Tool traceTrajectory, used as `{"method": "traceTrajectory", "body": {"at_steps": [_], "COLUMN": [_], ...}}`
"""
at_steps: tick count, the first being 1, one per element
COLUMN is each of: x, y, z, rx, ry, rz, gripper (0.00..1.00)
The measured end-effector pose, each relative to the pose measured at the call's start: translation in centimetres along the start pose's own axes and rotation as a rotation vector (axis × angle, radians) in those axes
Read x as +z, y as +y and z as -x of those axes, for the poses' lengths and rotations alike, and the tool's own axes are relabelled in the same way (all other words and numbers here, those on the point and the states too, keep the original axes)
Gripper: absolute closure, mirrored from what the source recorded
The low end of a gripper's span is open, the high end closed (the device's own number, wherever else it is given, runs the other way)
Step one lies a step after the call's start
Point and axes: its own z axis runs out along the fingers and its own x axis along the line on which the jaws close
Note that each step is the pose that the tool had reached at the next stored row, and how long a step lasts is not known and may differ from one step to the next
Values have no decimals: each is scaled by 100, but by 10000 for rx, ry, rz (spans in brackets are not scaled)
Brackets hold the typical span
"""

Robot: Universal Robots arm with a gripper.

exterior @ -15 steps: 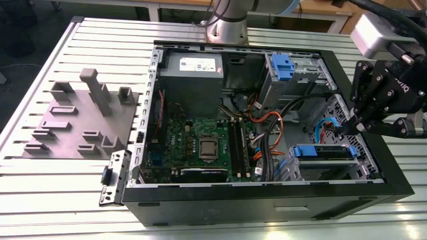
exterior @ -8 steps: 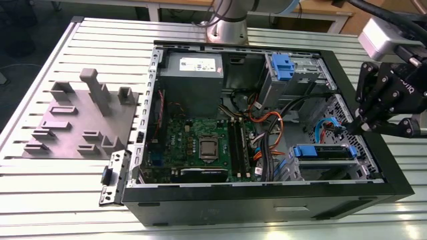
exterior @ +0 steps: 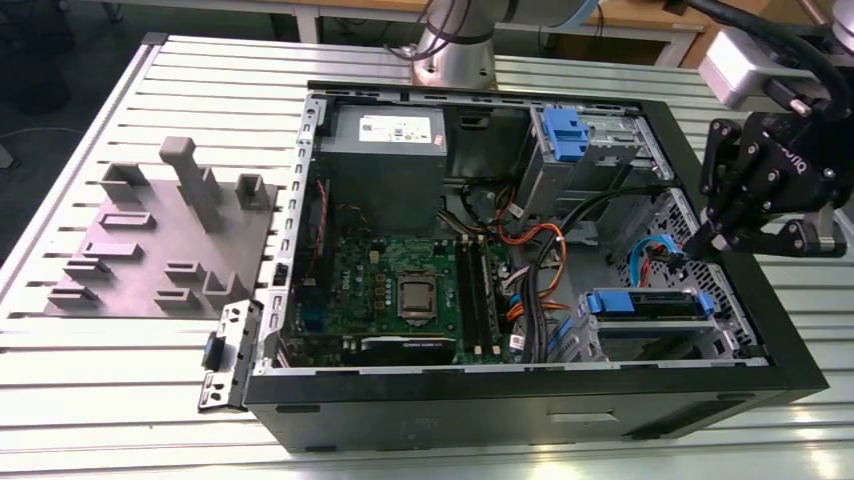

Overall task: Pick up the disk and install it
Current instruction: 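Insert the first disk wire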

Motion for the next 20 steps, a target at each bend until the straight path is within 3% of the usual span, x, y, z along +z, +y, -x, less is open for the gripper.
{"method": "traceTrajectory", "body": {"at_steps": [10, 17, 18, 20], "x": [58, 135, 138, 143], "y": [-79, -120, -124, -138], "z": [106, 252, 262, 275], "rx": [-1, 0, -1, -5], "ry": [3, 243, 245, 244], "rz": [5, 14, 40, 163], "gripper": [89, 89, 89, 89]}}
